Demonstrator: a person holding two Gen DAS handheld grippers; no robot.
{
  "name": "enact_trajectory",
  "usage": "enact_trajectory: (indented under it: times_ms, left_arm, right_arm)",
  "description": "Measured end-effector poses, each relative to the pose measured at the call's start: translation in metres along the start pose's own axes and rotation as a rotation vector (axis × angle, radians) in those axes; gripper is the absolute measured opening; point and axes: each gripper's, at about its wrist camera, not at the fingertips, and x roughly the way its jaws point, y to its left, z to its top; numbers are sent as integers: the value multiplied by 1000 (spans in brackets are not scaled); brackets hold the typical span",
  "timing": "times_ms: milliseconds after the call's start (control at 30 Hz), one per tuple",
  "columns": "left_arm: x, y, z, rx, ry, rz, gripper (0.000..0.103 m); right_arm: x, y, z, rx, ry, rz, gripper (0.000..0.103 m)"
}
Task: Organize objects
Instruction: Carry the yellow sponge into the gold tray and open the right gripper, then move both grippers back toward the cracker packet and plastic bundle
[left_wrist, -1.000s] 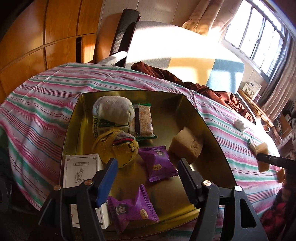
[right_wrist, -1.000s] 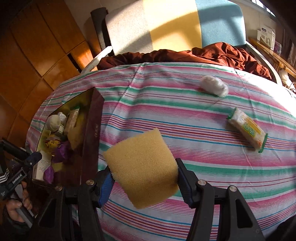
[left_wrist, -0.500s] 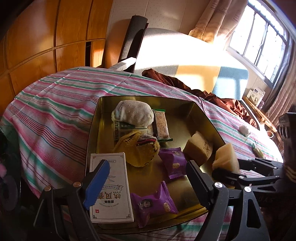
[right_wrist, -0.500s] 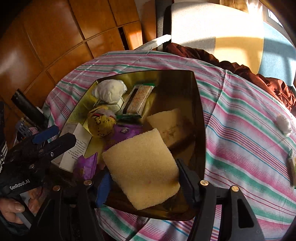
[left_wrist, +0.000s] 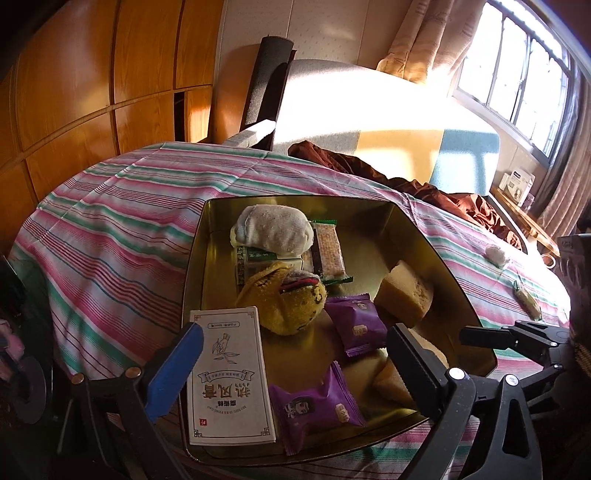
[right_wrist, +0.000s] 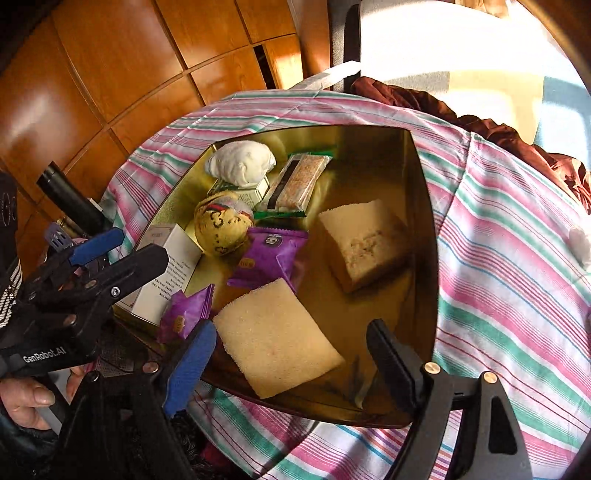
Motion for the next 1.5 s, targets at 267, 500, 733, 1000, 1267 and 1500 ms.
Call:
enact_trajectory:
  times_ms: [267,500,733,1000,1267,1500]
  left_arm:
    - [-10,-11,5,51,-34,17,102]
    - [-17,-32,8,117,-54,11,103]
    - [-16,-56,8,177,-44,-12,103]
    - [-11,-89,8,253,-30,-50,103]
    - [-4,-123,11,313,-11,-116,103]
    - [7,-152,10,358,20,-162,103]
  right_arm:
    - [-40,-38,-5,47,-58,-98,86]
    - [-65,-103,-16,135,-48,-247,86]
    - [-90,-187,-32,291,-35,-383,86]
    - [-118,-285,-45,510,-61,-498,86]
    - [-131,-366,-51,715,-141,-510,88]
    - [-97,-372,-40,596,-55,-481,89]
